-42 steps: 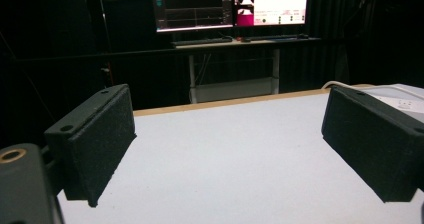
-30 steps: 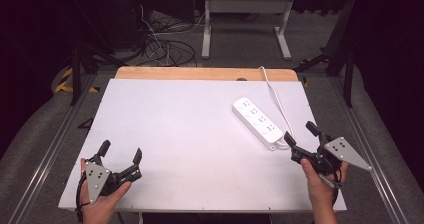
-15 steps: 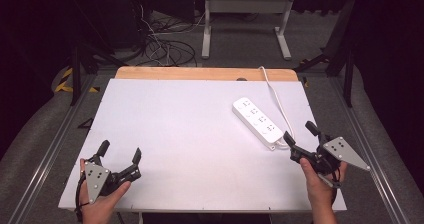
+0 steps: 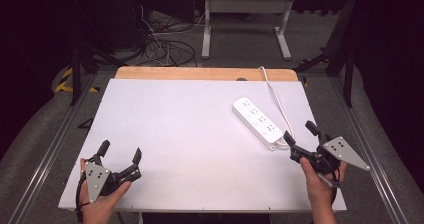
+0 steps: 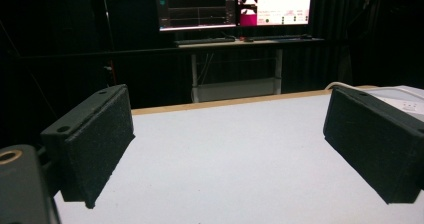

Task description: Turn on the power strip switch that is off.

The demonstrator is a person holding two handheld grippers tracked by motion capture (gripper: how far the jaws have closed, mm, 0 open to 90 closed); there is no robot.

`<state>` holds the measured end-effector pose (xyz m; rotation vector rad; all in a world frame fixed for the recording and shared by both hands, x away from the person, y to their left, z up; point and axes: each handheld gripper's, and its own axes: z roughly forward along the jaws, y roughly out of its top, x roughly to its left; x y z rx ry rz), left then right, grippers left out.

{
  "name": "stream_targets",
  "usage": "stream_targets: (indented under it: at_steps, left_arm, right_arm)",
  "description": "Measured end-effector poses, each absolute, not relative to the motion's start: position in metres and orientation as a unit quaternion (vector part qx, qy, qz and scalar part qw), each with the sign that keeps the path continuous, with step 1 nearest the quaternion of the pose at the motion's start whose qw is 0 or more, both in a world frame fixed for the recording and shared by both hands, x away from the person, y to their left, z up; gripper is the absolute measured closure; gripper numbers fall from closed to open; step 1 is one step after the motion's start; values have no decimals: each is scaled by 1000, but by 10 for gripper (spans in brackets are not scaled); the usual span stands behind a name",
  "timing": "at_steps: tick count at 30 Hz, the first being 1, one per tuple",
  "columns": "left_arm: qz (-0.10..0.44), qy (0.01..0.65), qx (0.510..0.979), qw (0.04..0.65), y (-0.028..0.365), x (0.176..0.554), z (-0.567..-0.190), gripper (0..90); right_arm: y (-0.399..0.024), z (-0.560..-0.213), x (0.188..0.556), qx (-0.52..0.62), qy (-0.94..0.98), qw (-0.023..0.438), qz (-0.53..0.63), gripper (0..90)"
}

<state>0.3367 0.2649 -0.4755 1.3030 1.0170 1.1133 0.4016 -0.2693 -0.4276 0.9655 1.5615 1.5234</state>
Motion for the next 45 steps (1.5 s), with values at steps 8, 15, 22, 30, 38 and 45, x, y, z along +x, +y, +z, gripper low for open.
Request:
stream_targets:
  at_steps: [8,15,22,30,38,45]
  left_arm:
    - [469,428,550,542,265,337,-476,67]
    - [469,428,550,543,265,337,-476,68]
    - [469,429,550,542,265,337,-476,69]
    - [470,428,551,541,264,337,-476,69]
    - [469,427,552,541,264,337,-476,70]
    - [469,427,552,542,265,337,-476,70]
  right_arm:
    - [-268,-428,402,376,609,371,592,199]
    - [-268,-428,402,376,609,373,590,199]
    - [-269,-429,403,375,610,373,590,200]
    - [-269,-429,403,375,610,374,590,202]
    - [-268,-429,403,378,611,374,587,204]
    - [-268,-429,403,377,611,373,587,208]
